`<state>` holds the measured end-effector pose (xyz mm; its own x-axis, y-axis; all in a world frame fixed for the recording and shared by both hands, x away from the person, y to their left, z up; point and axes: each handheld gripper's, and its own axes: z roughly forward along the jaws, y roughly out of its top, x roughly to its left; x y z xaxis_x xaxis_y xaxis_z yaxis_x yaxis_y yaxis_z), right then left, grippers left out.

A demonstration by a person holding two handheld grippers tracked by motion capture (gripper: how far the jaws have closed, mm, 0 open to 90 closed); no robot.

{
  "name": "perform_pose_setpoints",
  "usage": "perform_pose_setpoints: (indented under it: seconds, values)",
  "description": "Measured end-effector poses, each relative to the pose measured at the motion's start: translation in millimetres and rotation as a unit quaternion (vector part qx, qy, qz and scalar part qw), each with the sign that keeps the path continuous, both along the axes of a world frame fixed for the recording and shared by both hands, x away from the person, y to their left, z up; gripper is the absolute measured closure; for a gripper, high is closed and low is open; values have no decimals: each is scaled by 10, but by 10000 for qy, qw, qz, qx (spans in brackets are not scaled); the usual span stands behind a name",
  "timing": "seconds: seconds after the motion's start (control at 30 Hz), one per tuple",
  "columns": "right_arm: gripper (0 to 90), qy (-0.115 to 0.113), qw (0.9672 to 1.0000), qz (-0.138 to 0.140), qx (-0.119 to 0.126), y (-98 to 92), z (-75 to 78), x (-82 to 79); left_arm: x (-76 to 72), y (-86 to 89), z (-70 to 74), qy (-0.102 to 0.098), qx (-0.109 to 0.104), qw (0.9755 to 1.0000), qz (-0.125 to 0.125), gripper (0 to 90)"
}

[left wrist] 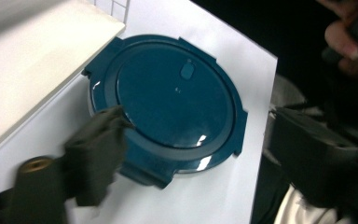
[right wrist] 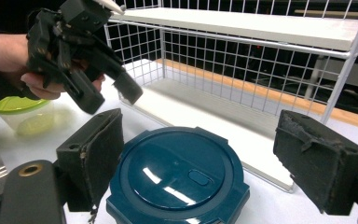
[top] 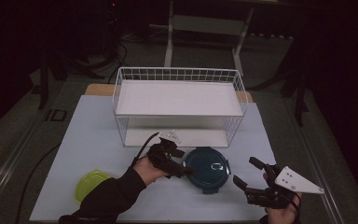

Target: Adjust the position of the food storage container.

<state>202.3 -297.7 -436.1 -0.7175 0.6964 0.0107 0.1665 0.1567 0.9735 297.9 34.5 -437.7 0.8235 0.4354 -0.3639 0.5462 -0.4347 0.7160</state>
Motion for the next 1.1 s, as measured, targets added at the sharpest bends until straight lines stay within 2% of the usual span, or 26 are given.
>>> perform_pose_setpoints:
  seconds: [0.03, 0.1, 0.2, 0.23, 0.27, 0.3, 0.4, 0.47, 0.5, 0.53, 0.6, 0.63, 0.67, 0.7, 0.77, 0.8, 0.87, 0.9, 0.93, 1.0, 1.03, 1.07, 1.1]
  values:
    - [157, -39, 10000, -8, -41, -1, -7, 7, 5, -11, -2, 48, -21, 10000, 45, 83]
    - [175, -84, 9999, 13, -81, 3, -14, 9, 14, -26, -13, 126, -111, 9994, 296, 49]
    - [203, -212, 9995, 4, -224, 21, -6, 8, 34, -34, -67, 268, -134, 9973, 665, 37]
    - [203, -212, 9995, 4, -224, 21, -6, 8, 34, -34, -67, 268, -134, 9973, 665, 37]
    - [203, -199, 9992, -32, -338, 33, -5, 13, 34, -34, -67, 268, -134, 9973, 665, 37]
    - [200, -161, 9993, -15, -348, 41, -21, 21, 81, -21, -188, 696, -151, 9920, 1042, 37]
    - [156, -2, 9997, 63, -247, 44, -39, 35, 139, 16, -343, 1251, -234, 9840, 1247, 38]
    - [156, 32, 9997, 62, -237, 48, -43, 39, 139, 16, -343, 1251, -234, 9840, 1247, 38]
    - [131, 61, 9996, 70, -260, 56, -47, 45, 178, 47, -493, 1720, -283, 9752, 1366, 38]
    - [125, 60, 9997, 61, -244, 58, -51, 46, 187, 46, -532, 1850, -277, 9711, 1479, 38]
    - [109, 135, 9996, 37, -239, 71, -52, 45, 214, 80, -612, 2183, -356, 9638, 1489, 42]
    - [109, 166, 9996, -78, -226, 87, -52, 47, 220, 95, -642, 2252, -394, 9612, 1543, 42]
    - [107, 118, 9995, -198, -193, 98, -55, 44, 220, 95, -642, 2252, -394, 9612, 1543, 55]
    - [97, 176, 9997, -80, -170, 97, -59, 44, 228, 128, -689, 2473, -527, 9545, 1583, 79]
    - [97, 194, 9995, -161, -211, 111, -66, 39, 229, 147, -726, 2620, -598, 9506, 1553, 103]
    - [97, 208, 9995, -113, -228, 117, -68, 40, 227, 155, -744, 2697, -643, 9479, 1569, 121]
    - [97, 207, 9993, -139, -278, 129, -70, 39, 227, 164, -776, 2817, -731, 9441, 1550, 150]
    - [97, 255, 9991, -137, -305, 134, -71, 43, 227, 173, -793, 2896, -811, 9405, 1583, 165]
    - [100, 260, 9989, -199, -334, 137, -74, 44, 227, 173, -793, 2896, -811, 9405, 1583, 195]
    - [115, 289, 9987, -192, -368, 135, -78, 48, 227, 179, -837, 3028, -949, 9347, 1602, 254]
    - [115, 289, 9987, -192, -368, 135, -78, 48, 227, 179, -837, 3028, -949, 9347, 1602, 285]
    - [115, 276, 9987, -214, -379, 134, -79, 47, 230, 177, -857, 3106, -981, 9320, 1592, 285]
    - [127, 298, 9987, -194, -361, 129, -80, 46, 234, 166, -889, 3186, -985, 9291, 1598, 350]
